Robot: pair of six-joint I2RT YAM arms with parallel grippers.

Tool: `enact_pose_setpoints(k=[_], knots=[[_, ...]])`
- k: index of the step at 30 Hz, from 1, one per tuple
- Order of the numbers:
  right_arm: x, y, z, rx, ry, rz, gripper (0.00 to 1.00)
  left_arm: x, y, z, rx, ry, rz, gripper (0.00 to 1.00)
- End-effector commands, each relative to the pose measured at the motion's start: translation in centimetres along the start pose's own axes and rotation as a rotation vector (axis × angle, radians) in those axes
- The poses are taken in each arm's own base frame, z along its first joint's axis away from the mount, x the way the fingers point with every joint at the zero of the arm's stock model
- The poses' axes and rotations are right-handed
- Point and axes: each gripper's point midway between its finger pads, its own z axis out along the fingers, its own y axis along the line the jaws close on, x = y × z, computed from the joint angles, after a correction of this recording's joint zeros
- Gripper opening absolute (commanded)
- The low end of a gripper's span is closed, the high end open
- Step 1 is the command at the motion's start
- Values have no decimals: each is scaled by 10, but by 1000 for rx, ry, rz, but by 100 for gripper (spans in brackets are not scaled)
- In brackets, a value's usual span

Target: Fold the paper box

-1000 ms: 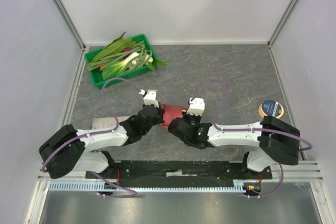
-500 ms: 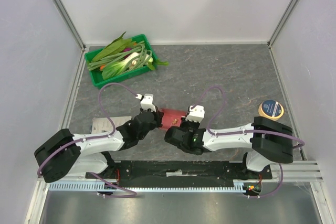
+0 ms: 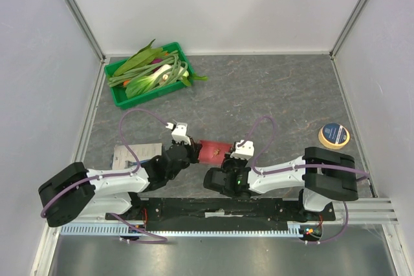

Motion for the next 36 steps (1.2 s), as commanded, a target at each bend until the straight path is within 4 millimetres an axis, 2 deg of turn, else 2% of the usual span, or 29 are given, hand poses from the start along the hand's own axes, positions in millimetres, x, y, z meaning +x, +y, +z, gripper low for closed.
enact_pose_setpoints(k=[1,14,18,23,29,33,34,35,36], knots=[[12,-17,-2,13,-11,-17,0,30,6,-5,-22,72,-2,2],[17,13,-13,-7,100,92,0,49,14,-15,-51,92,-7,2],[19,5,-13,12,97,103,0,47,15,-17,-56,82,-9,2],[35,-13,-15,19,104,51,0,51,17,-19,-64,91,-19,2],[39,-27,-23,12,96,-26,11,59,20,-20,-85,117,-24,2],[27,-29,-35,-11,97,-84,23,64,26,-22,-131,131,-35,2],[19,-26,-44,-48,90,-86,26,64,26,-23,-136,130,-37,2],[15,-28,-49,-64,90,-137,40,65,27,-23,-139,130,-36,2],[8,-23,-58,-100,102,-129,44,65,26,-23,-139,128,-33,2]])
